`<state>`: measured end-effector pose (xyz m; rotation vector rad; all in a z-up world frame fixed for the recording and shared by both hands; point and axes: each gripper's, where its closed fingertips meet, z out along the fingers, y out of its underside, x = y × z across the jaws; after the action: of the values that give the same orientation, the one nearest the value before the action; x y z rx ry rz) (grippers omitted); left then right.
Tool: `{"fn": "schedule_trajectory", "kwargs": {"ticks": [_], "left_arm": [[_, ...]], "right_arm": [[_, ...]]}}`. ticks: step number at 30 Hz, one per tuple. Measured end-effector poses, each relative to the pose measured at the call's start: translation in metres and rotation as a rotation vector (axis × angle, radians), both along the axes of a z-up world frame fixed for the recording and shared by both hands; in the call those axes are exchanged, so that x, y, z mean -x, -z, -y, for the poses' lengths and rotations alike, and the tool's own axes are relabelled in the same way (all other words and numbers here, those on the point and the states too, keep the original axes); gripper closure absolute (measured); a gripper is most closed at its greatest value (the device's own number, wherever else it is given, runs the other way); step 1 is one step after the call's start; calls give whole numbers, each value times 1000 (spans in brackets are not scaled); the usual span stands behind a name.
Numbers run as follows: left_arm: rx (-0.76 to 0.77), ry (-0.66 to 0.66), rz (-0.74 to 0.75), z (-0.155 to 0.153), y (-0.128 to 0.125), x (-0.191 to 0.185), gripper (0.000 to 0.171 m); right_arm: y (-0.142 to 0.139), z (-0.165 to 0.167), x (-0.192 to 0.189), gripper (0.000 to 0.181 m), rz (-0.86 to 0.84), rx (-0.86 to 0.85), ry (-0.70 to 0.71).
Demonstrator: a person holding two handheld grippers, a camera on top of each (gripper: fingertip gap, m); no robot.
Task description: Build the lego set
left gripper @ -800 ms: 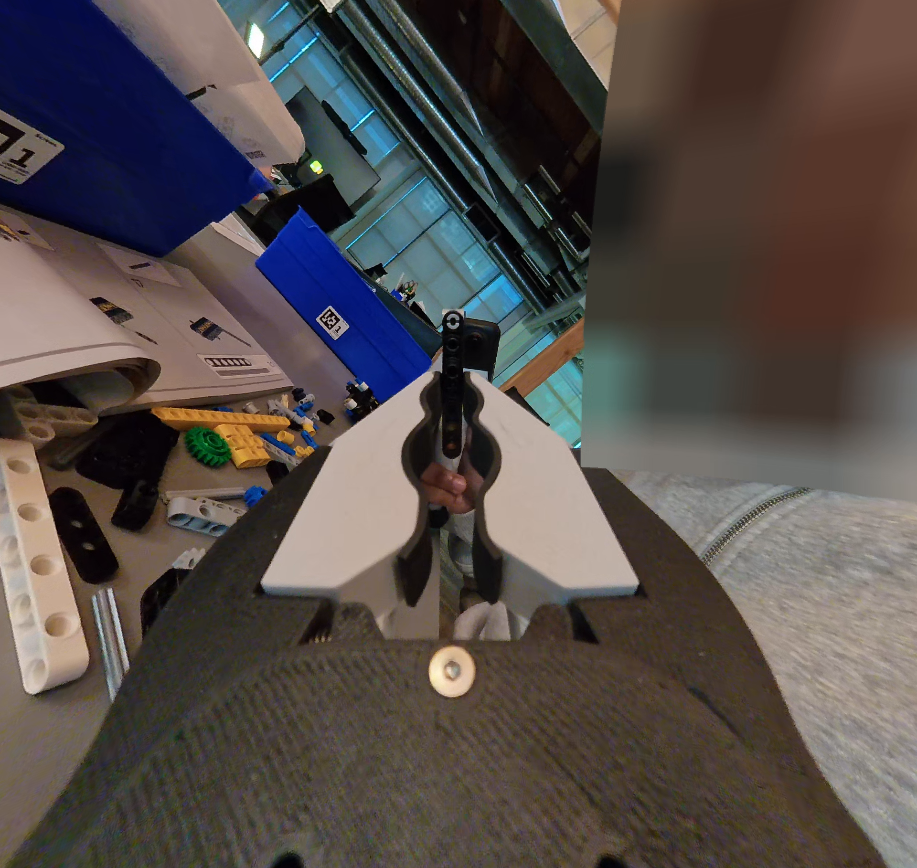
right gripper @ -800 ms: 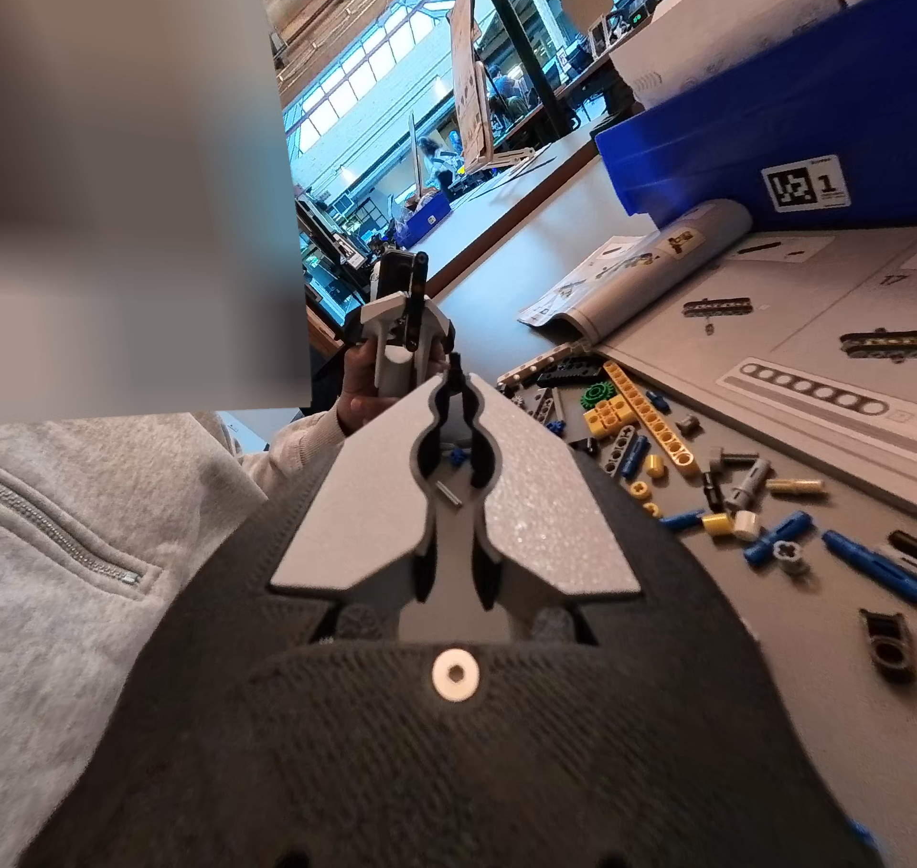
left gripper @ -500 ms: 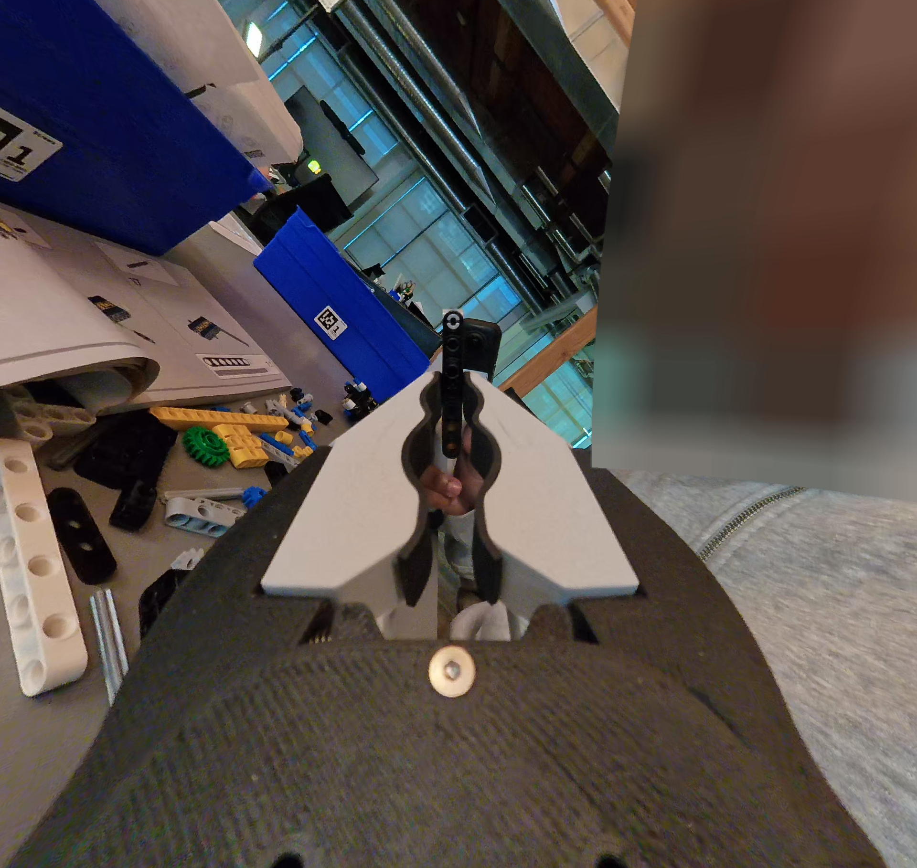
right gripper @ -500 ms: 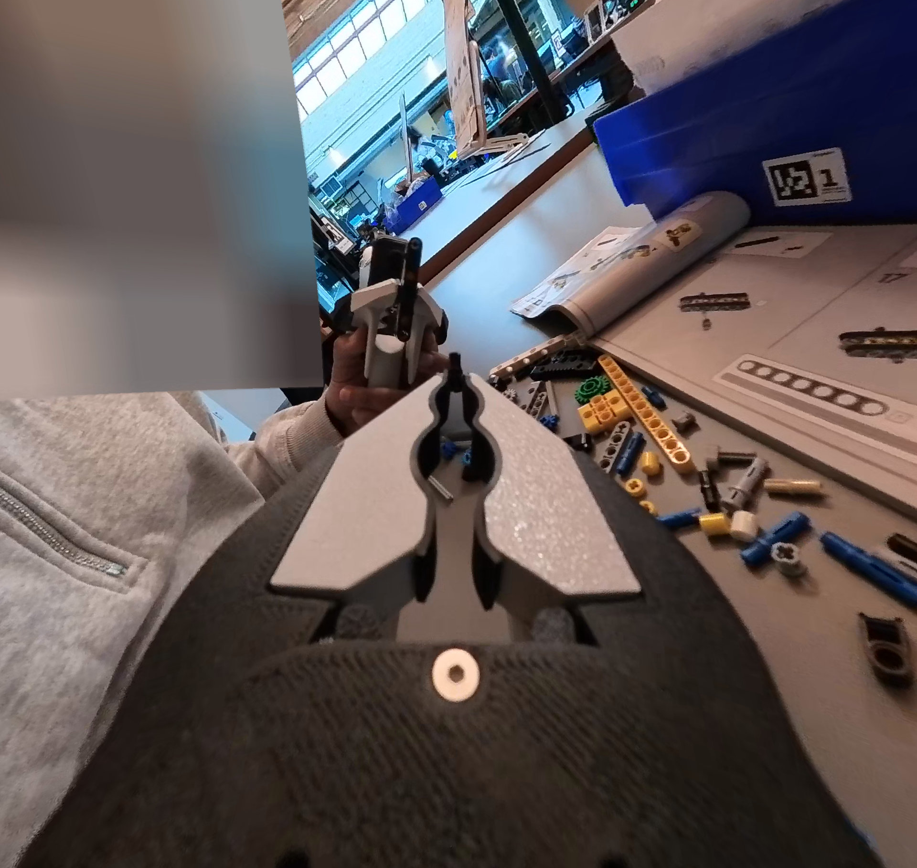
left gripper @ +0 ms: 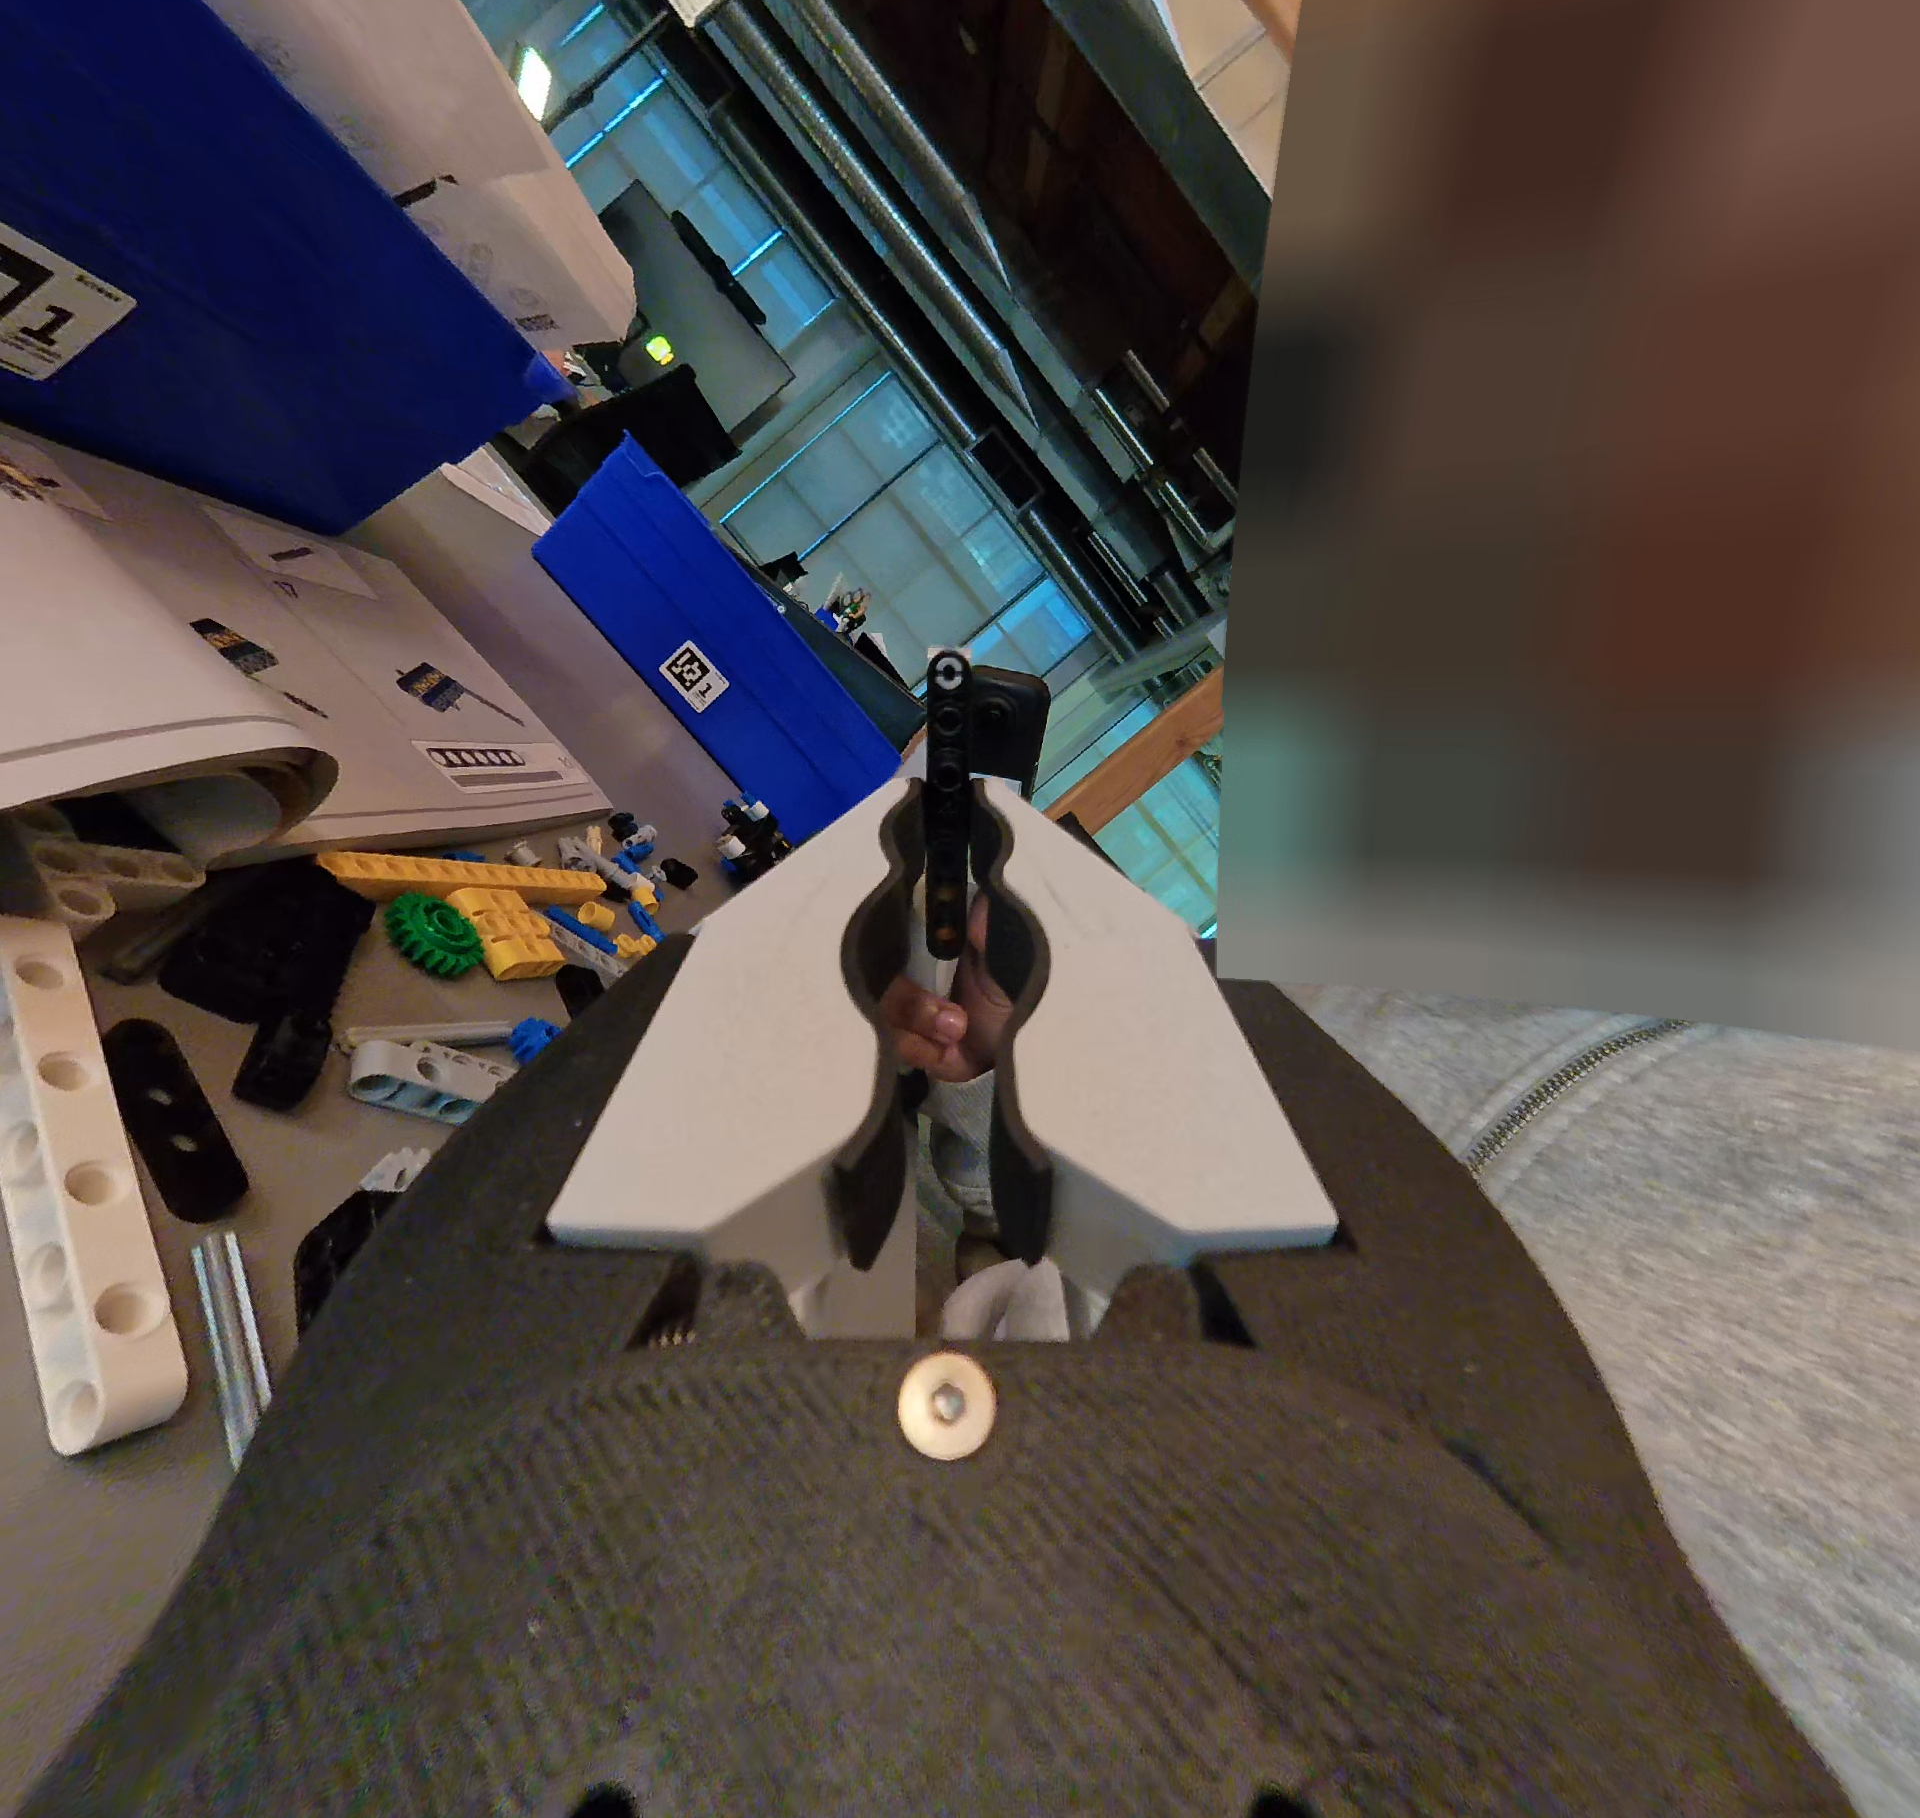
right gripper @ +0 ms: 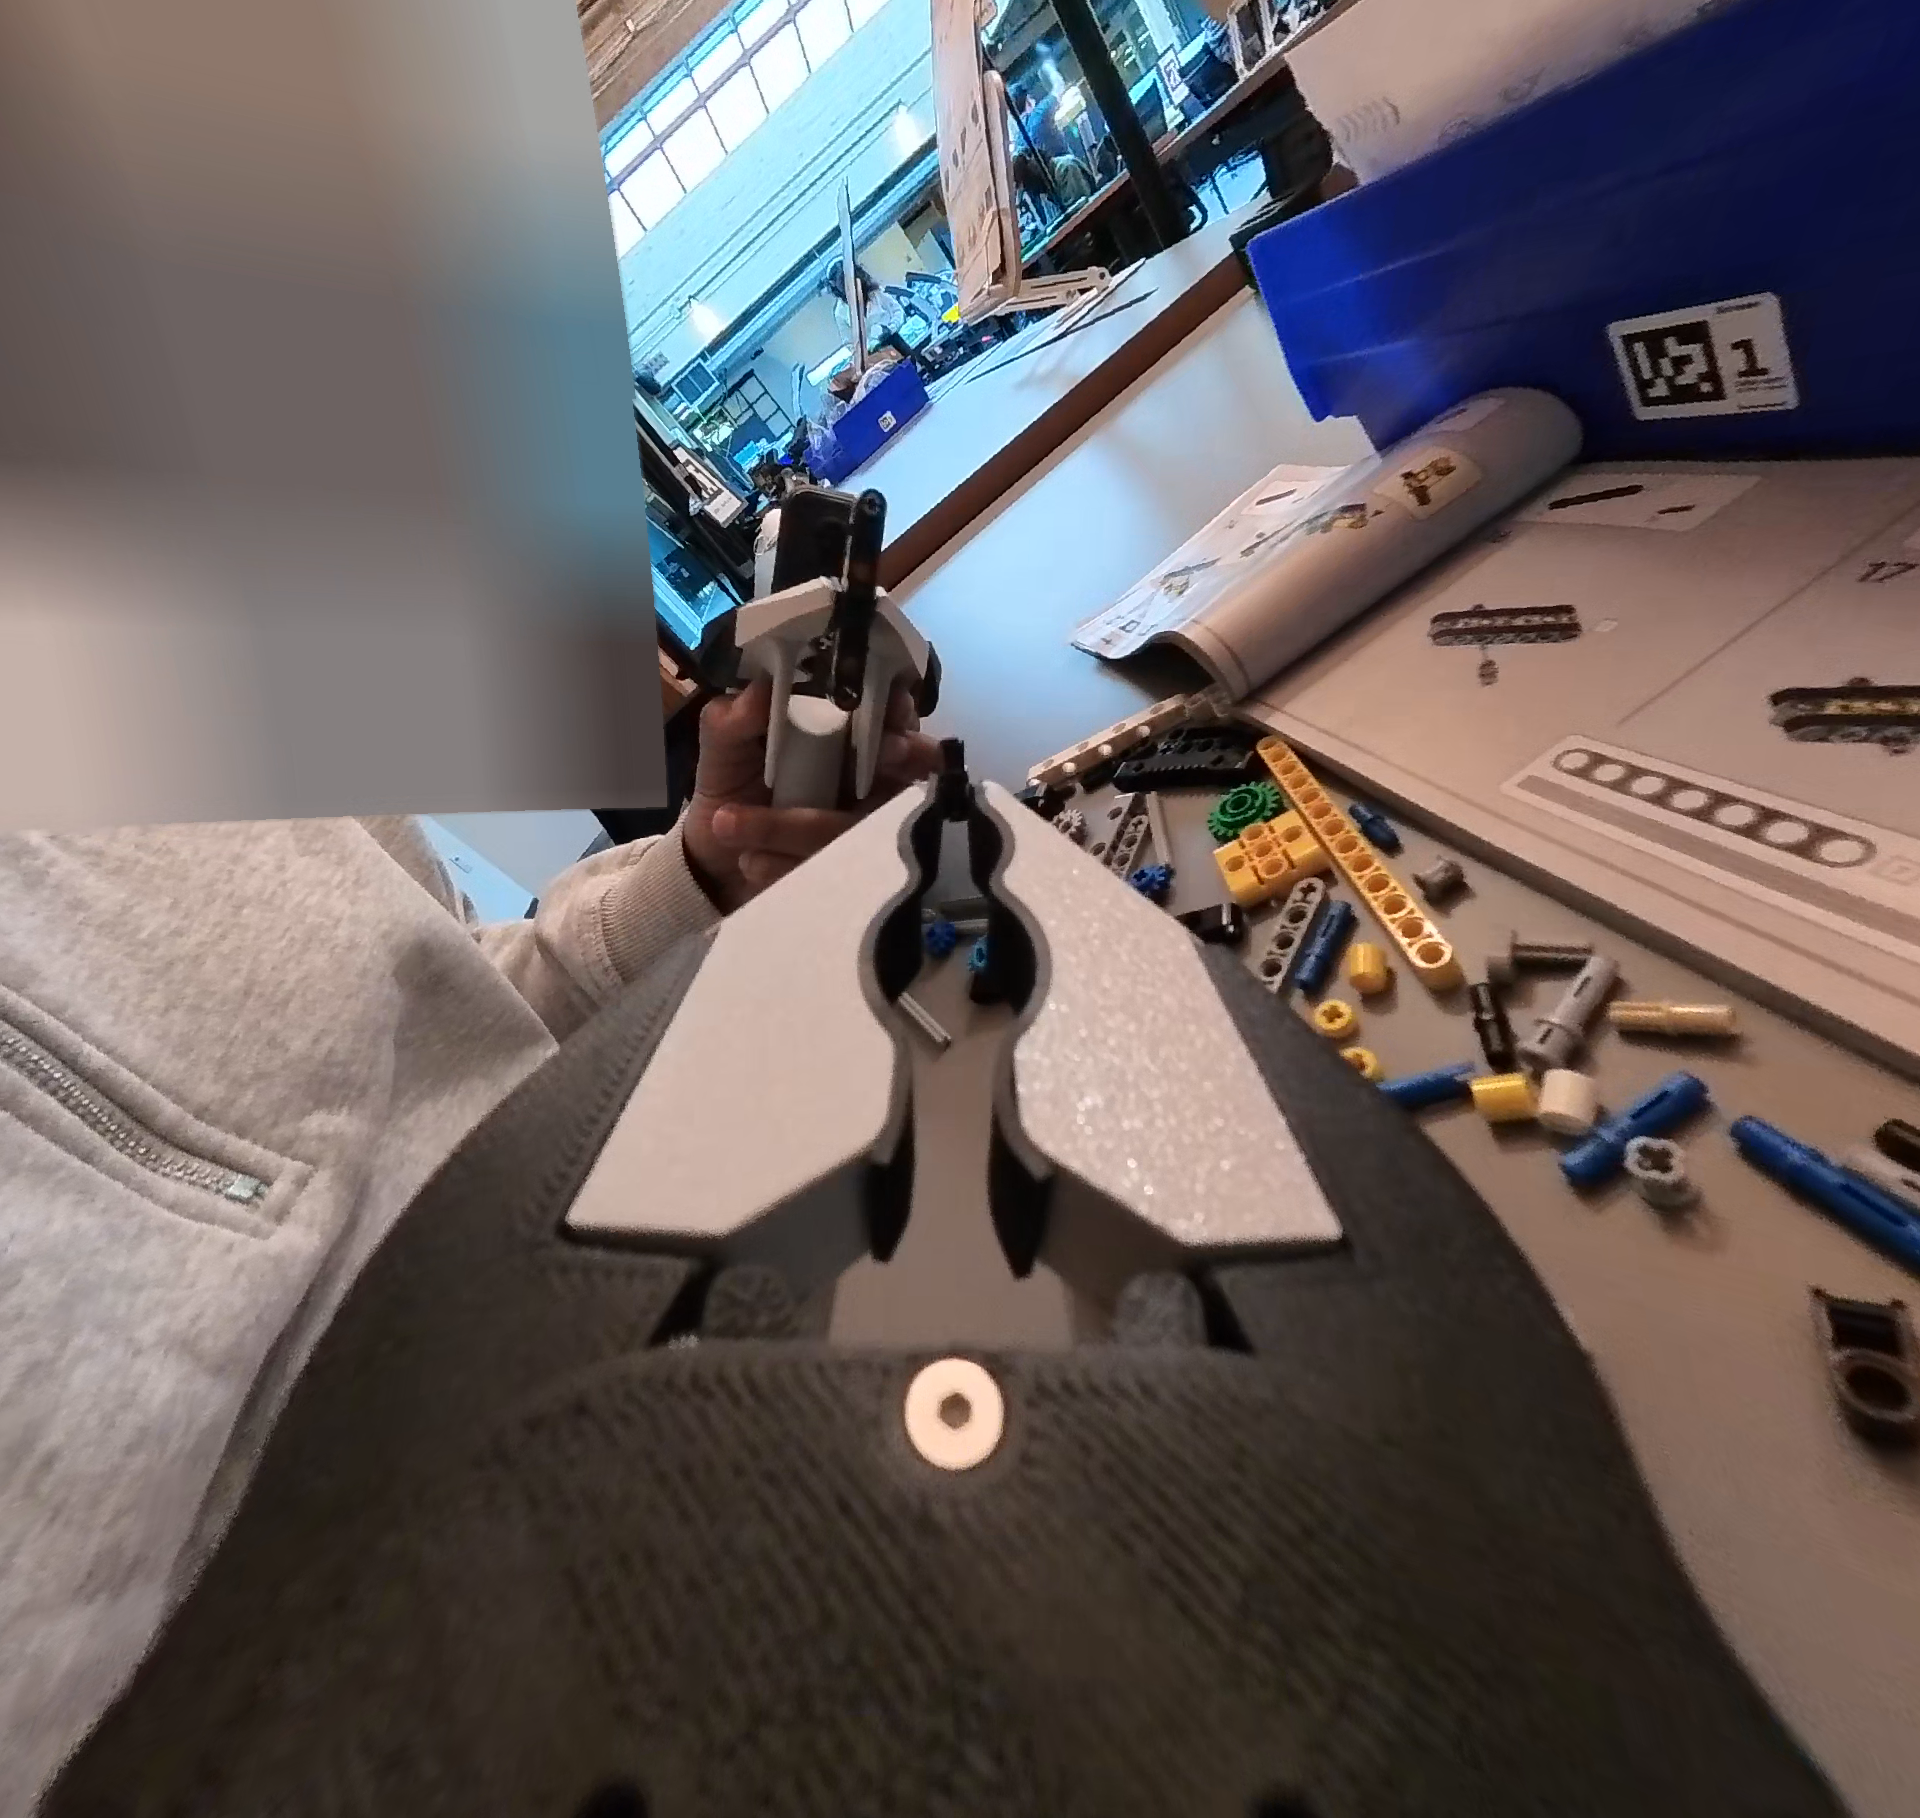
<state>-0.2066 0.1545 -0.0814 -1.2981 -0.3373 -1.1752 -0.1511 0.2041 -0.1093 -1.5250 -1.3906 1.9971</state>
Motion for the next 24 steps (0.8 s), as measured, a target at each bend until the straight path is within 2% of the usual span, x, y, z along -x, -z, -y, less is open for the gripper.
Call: {"fn": "schedule_trajectory", "kwargs": {"ticks": [1,24], "left_arm": [[1,0,-2,0,0,0,166],[19,26,-53,-1,3,-10,167]], "right_arm": [[0,0,0,178,0,-2,0],[2,3,0,179,9,-32,1]]}}
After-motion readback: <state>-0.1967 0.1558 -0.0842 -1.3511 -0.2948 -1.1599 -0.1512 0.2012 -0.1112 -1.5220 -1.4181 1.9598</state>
